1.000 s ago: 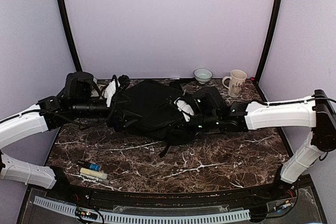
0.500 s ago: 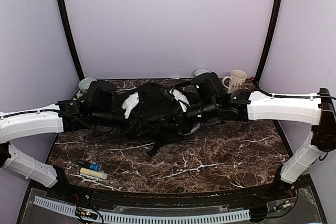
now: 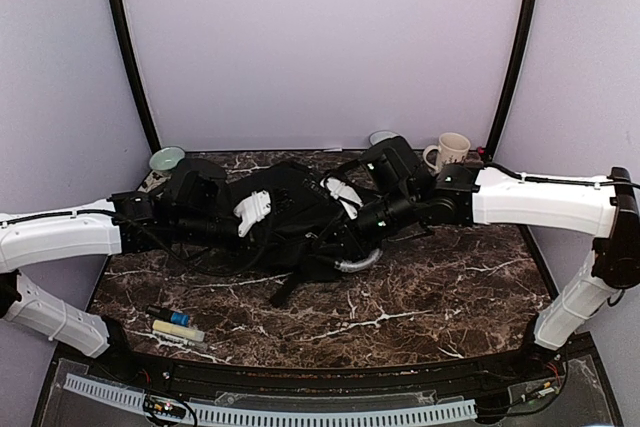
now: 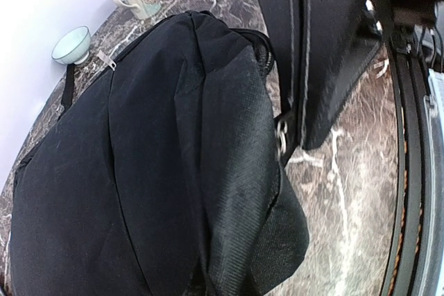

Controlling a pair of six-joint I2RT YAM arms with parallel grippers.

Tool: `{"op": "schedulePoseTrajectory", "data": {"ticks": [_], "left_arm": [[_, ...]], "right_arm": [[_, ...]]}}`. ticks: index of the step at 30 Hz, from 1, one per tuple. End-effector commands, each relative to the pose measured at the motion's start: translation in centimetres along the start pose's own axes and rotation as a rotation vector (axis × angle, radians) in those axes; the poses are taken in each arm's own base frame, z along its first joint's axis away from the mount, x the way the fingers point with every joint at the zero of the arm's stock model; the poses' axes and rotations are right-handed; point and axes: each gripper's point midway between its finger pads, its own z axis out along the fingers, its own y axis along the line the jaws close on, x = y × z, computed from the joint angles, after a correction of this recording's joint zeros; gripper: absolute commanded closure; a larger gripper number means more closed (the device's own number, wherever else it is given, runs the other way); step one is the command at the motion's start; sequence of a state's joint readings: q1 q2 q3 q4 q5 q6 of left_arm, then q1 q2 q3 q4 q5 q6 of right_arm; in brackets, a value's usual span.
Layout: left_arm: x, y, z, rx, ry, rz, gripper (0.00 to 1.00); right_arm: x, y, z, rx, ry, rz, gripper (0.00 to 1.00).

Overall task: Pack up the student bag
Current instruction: Hold the largest pocket of the student bag, then unzip the largest pocket of the student bag.

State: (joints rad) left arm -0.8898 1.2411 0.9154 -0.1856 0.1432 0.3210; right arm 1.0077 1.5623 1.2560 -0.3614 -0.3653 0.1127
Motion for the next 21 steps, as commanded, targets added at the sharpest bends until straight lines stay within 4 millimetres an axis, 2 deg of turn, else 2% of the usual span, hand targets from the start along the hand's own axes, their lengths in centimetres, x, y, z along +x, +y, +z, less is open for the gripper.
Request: {"op": "schedulePoseTrajectory", "data": {"ticks": [1,5,11,14,17,19,21], "left_arm": [[3.6,0.1,-1.2,-0.028,0.134,0.062,1.00],[5.9,-0.1,-1.0,-0.006,0.259,0.063,1.00],[6.2,-0.2,-0.4,0.011,0.289,0.064,1.00],[6.0,0.0,-0.8,-0.002,0.273,0.097,1.00],[6.6,0.3,-1.4,-0.031,0.287,0.123,0.98],[6.5,0.2,-1.9,-0.029,0.281,0.130,0.92],[6.0,0.0,-2.3,-0.020,0.254,0.127,0.83]], "right_arm": [[-1.3,1.3,-2.4,0.005,-0.026,-0.065,1.00],[-1.0,1.9,-3.9,0.006,-0.007,-0.069,1.00],[0.0,2.0,-5.1,0.022,0.001,-0.053,1.00],[2.3,-0.3,-4.4,0.103,0.028,-0.039,1.00],[4.6,-4.6,-3.8,0.183,0.045,0.077,1.00],[5.2,-6.8,-3.8,0.219,0.052,0.130,1.00],[5.4,-7.6,-3.5,0.231,0.067,0.127,1.00]]}}
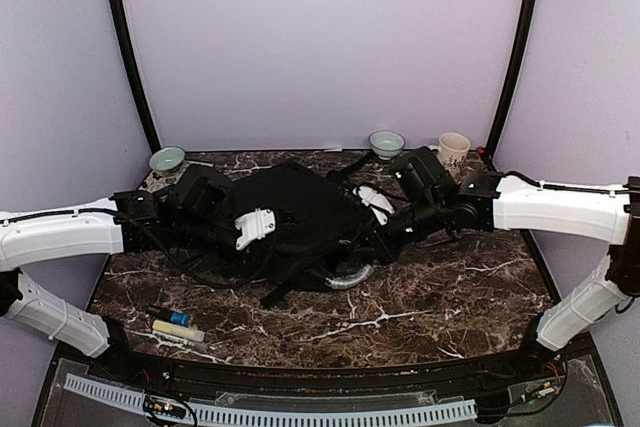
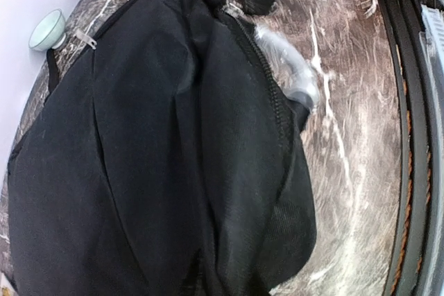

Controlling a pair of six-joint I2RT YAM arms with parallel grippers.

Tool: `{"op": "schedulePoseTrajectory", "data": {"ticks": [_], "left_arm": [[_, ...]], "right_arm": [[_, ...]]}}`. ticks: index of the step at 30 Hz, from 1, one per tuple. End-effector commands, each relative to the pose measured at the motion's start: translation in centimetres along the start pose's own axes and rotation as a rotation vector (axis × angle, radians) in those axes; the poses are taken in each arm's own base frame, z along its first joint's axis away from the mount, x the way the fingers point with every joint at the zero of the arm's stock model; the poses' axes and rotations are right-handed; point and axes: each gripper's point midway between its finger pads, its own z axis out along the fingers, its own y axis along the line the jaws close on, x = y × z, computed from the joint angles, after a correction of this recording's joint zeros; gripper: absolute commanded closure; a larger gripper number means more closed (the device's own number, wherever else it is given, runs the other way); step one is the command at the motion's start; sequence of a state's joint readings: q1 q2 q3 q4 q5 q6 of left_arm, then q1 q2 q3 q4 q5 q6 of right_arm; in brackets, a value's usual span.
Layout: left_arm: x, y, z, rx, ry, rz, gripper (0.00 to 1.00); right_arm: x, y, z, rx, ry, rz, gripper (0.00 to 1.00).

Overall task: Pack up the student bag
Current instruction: Unzip the largest pocket of the student bag, then hold the largest pocket of the student bag.

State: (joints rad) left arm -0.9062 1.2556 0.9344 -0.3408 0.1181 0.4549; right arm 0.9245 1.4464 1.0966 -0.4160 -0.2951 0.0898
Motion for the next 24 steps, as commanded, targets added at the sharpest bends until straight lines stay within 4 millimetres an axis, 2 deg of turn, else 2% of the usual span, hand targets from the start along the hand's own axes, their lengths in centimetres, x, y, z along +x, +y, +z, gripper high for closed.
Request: {"op": "schedulePoseTrajectory", "data": {"ticks": [1,3,5,6,7,11,14,18,19,20,24], "left_arm": [[3.1,0.7,-2.1,-0.058,0.100,-0.010,0.76],[2.2,0.7,-2.6,-0.059,0.067,-0.038,0.55],[0.5,0.7,-3.4,-0.044,0.007,-0.072,0.14],[-0.7,0.6,-3.9,-0.025,-0.034,-0.090,0.03],[-1.8,0.5,-4.3,-0.008,-0.071,-0.113,0.02],[-4.6,0.3,-4.9,0.049,-0.160,-0.228,0.02],[-5.0,0.1,-3.8,0.082,-0.181,-0.302,0.02],[-5.2,0.6,-2.7,0.076,-0.169,-0.347,0.05],[-4.9,0.8,-2.4,0.063,-0.154,-0.342,0.09],[-4.5,1.1,-2.2,0.045,-0.135,-0.339,0.18],[-3.6,1.8,-2.2,-0.006,-0.080,-0.312,0.69]], "right_arm": [[0.2,-3.6,-0.1,0.087,0.007,0.056,1.00],[-0.4,-2.8,0.4,0.033,0.004,0.041,1.00],[-1.1,-1.8,0.8,-0.028,-0.005,0.045,1.00],[-2.7,-1.1,0.5,-0.055,-0.037,0.037,1.00],[-3.5,-0.5,0.5,-0.075,-0.053,0.027,1.00],[-6.0,2.7,0.3,-0.129,-0.083,-0.057,1.00],[-8.2,5.0,-0.5,-0.162,-0.116,-0.112,1.00],[-9.6,7.1,-1.2,-0.211,-0.162,-0.155,1.00],[-9.8,7.3,-1.3,-0.218,-0.169,-0.162,1.00],[-9.9,7.4,-1.3,-0.220,-0.175,-0.165,1.00],[-9.6,6.9,-0.8,-0.195,-0.170,-0.157,1.00]]}}
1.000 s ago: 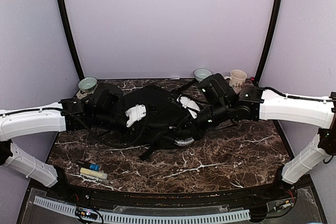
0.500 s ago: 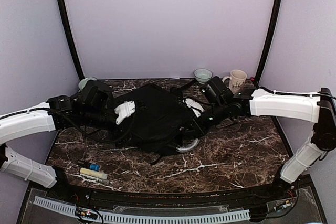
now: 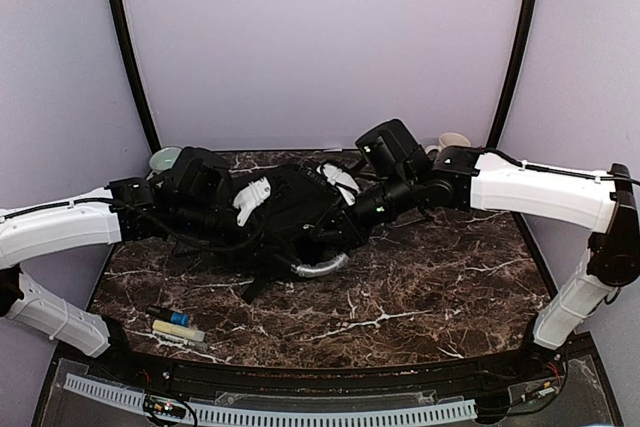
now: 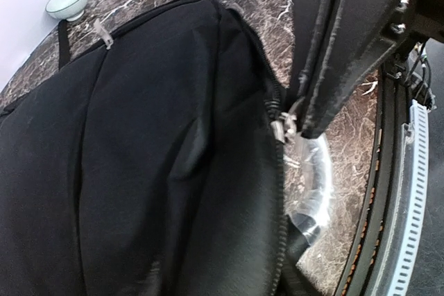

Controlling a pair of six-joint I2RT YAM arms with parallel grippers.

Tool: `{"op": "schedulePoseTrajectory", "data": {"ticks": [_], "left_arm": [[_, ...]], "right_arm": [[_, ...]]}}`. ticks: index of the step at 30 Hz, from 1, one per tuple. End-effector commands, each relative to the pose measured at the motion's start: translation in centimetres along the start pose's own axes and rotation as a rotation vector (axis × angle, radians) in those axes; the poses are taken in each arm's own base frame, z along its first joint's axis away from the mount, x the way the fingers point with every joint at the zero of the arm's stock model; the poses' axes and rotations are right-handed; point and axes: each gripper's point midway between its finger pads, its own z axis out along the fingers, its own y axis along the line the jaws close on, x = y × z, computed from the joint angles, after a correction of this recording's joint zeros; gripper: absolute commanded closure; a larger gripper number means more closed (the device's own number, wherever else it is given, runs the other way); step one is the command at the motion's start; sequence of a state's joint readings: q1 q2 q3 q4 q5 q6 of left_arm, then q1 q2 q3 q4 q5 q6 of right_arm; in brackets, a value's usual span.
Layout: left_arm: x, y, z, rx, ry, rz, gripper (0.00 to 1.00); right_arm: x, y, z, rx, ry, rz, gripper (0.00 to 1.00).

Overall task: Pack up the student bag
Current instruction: Hold the largest pocket of the student bag, then zip the student bag into the largest pocket of the bag, then hold the largest pocket of the student bag.

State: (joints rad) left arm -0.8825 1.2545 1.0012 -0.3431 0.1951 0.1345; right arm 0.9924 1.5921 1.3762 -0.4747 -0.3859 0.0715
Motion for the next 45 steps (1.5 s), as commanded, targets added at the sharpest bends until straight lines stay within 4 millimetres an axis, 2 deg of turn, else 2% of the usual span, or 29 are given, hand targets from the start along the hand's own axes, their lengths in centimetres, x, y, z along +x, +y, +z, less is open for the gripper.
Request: {"op": "schedulePoseTrajectory", "data": {"ticks": [1,3,4,9,15,17,20,23,27,31,33,34,35,37,38,39,42,45], "left_arm": [[-1.0,0.6,-1.0,-0.037,0.001,0.024,0.80],[-0.7,0.4,-1.2,-0.030,0.014,0.035,0.98],[-0.4,0.5,-1.3,-0.036,0.021,0.037,1.00],[0.3,1.1,-3.0,-0.094,0.043,0.053,1.00],[0.2,1.7,-5.3,-0.162,-0.011,0.050,1.00],[0.0,1.7,-5.7,-0.165,-0.032,0.036,1.00],[-0.4,1.1,-5.9,-0.136,-0.069,0.033,1.00],[-0.8,0.3,-5.5,-0.088,-0.098,0.043,1.00],[-0.5,-0.1,-4.7,-0.064,-0.111,0.096,1.00],[1.2,1.5,-4.5,-0.156,-0.035,0.151,1.00],[1.8,2.0,-5.1,-0.184,-0.001,0.163,1.00],[2.0,2.1,-5.6,-0.195,0.013,0.163,0.95],[2.2,2.1,-6.1,-0.198,0.031,0.156,0.74],[2.7,1.8,-6.9,-0.186,0.062,0.123,0.25],[2.8,1.2,-7.4,-0.157,0.070,0.113,0.06],[2.4,0.3,-7.9,-0.110,0.060,0.110,0.02],[0.1,-1.4,-9.5,-0.031,-0.017,0.104,0.01],[-2.6,-2.8,-10.1,0.059,-0.083,0.110,0.02]], "right_arm": [[-3.2,1.6,-0.9,-0.036,-0.112,-0.067,1.00],[-2.5,0.9,-0.7,-0.005,-0.087,-0.052,1.00],[-2.1,0.6,-0.6,0.010,-0.073,-0.051,1.00],[1.0,-1.6,-0.6,0.035,0.006,-0.015,1.00],[6.3,-6.1,-1.0,0.073,0.068,0.082,1.00],[8.9,-7.3,-0.9,0.090,0.125,0.118,1.00],[10.7,-8.8,-1.3,0.120,0.155,0.168,1.00],[10.1,-9.3,-2.0,0.147,0.156,0.184,1.00],[7.0,-8.1,-3.8,0.151,0.107,0.213,1.00],[5.2,-3.0,-4.3,0.172,0.064,0.011,1.00],[4.1,-1.6,-4.1,0.169,0.010,-0.019,1.00],[3.4,-1.2,-3.9,0.166,-0.023,-0.015,1.00],[2.7,-1.0,-3.8,0.162,-0.057,-0.002,1.00],[1.4,-0.8,-3.4,0.154,-0.110,-0.005,1.00],[0.8,-0.8,-3.1,0.154,-0.126,-0.011,1.00],[0.4,-0.8,-2.7,0.153,-0.132,-0.016,1.00],[-0.4,-0.7,-1.3,0.134,-0.127,-0.028,1.00],[-1.1,0.0,0.2,0.089,-0.126,-0.048,1.00]]}}
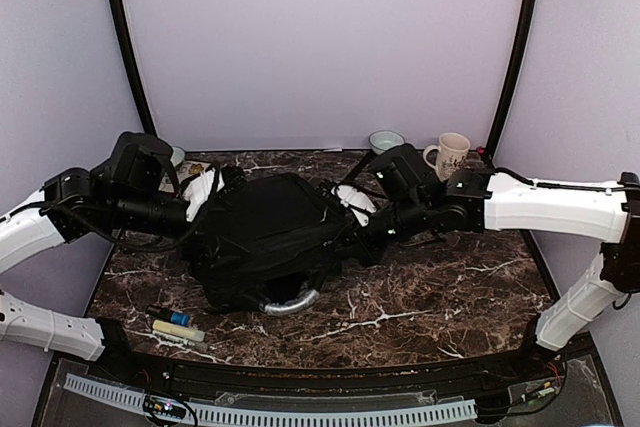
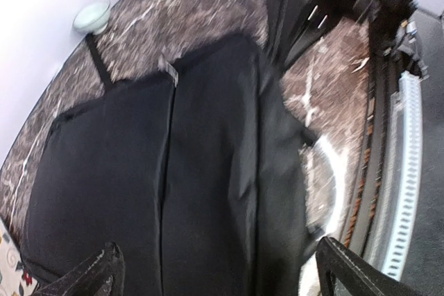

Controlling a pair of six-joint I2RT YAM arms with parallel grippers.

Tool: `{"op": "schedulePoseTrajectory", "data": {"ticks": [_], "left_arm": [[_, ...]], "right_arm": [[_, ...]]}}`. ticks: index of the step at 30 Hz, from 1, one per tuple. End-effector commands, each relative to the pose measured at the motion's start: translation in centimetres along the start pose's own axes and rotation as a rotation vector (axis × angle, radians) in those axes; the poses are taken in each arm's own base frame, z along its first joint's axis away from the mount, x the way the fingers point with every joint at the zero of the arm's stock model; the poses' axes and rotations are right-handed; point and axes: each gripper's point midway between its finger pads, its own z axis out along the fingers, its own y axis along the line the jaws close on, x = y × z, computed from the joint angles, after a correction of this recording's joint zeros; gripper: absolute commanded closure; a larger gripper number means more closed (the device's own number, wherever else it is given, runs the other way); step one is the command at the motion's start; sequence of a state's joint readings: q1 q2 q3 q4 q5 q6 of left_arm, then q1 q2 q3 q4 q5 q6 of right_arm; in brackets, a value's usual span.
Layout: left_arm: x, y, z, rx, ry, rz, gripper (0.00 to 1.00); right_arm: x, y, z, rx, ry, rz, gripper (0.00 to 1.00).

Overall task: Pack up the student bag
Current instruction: Hold the largest pocket of the student bag.

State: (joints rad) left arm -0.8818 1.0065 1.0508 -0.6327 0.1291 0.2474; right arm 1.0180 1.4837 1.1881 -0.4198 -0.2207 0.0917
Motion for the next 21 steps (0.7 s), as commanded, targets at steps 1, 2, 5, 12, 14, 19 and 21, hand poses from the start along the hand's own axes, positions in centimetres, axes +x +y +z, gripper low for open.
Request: {"op": "schedulePoseTrajectory", "data": {"ticks": [1,2,5,12,14,19,21], "left_arm": [[-4.3,-1.9,-2.0,0.138,-0.112,-0.010,0.02],[-4.8,-2.0,-1.5,0.150,-0.119,-0.018,0.03],[-6.2,-2.0,0.8,0.191,-0.130,-0.071,0.11],[-5.7,-2.3,5.2,0.250,-0.052,-0.125,0.20],[-4.7,-2.5,5.7,0.251,-0.032,-0.112,0.24],[-2.4,-2.1,7.1,0.216,0.045,-0.100,0.44],[-1.8,-1.7,7.4,0.192,0.058,-0.083,0.63]], "right_arm": [[-5.5,2.2,0.7,-0.077,-0.153,-0.059,1.00],[-5.6,2.5,0.9,-0.090,-0.154,-0.067,1.00],[-6.4,3.2,1.0,-0.118,-0.172,-0.078,1.00],[-7.3,5.0,-0.2,-0.206,-0.226,-0.083,1.00],[-7.3,5.2,-0.5,-0.212,-0.238,-0.083,1.00],[-7.3,5.3,-1.2,-0.210,-0.260,-0.085,1.00],[-7.5,5.4,-1.7,-0.213,-0.271,-0.085,1.00]]}}
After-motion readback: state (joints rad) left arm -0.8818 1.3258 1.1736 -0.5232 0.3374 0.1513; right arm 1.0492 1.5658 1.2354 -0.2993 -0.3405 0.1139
